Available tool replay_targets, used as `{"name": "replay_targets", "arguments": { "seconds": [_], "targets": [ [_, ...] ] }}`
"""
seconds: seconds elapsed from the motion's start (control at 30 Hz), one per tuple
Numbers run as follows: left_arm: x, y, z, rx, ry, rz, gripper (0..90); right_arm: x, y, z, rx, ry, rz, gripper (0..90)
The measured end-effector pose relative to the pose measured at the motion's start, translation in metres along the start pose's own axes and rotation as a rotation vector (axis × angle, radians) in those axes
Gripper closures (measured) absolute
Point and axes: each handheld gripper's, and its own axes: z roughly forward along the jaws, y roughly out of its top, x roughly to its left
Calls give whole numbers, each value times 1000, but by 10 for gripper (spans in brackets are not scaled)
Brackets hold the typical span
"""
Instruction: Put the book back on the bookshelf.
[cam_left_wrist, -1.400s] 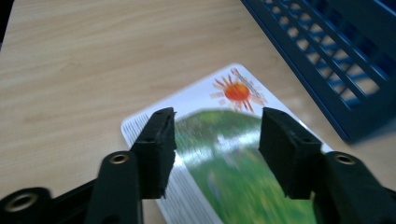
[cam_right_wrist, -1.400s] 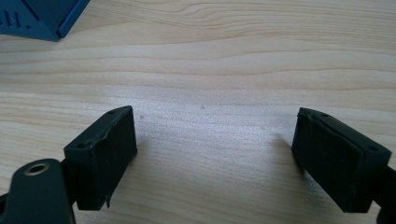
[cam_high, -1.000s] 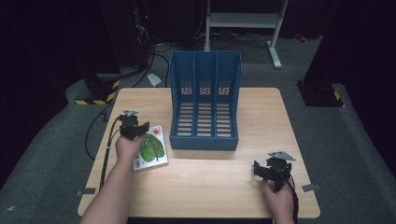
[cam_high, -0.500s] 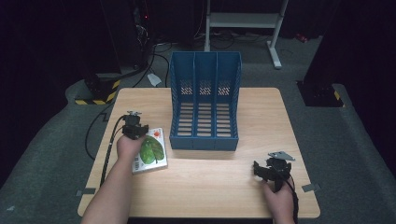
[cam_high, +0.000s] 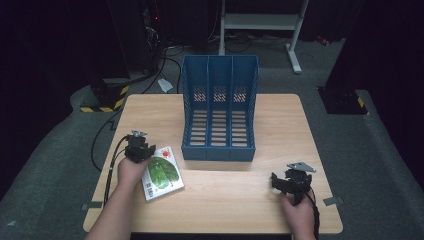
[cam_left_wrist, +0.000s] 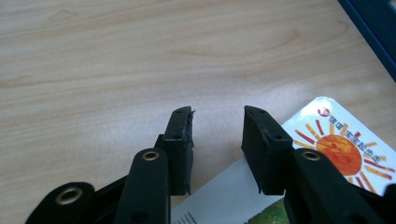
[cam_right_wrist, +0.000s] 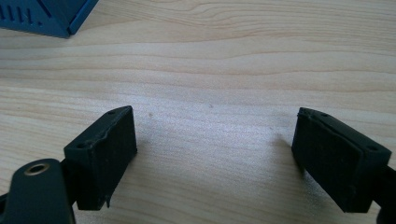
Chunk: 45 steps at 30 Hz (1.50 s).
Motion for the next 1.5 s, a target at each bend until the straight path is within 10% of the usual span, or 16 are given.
{"name": "replay_targets", "arguments": {
  "seconds": [0.8,1.07,1.5],
  "targets": [
    [-25,-45,-40,-35,-37,41,624,5,-8,-8,1,38,-35,129],
    [-5,-51,-32,-75,91,20,725,9,-10,-12,12,73,-72,132],
    [0,-62,-36,-73,9,14,741,19,-12,-17,0,101,-68,176]
  ]
}}
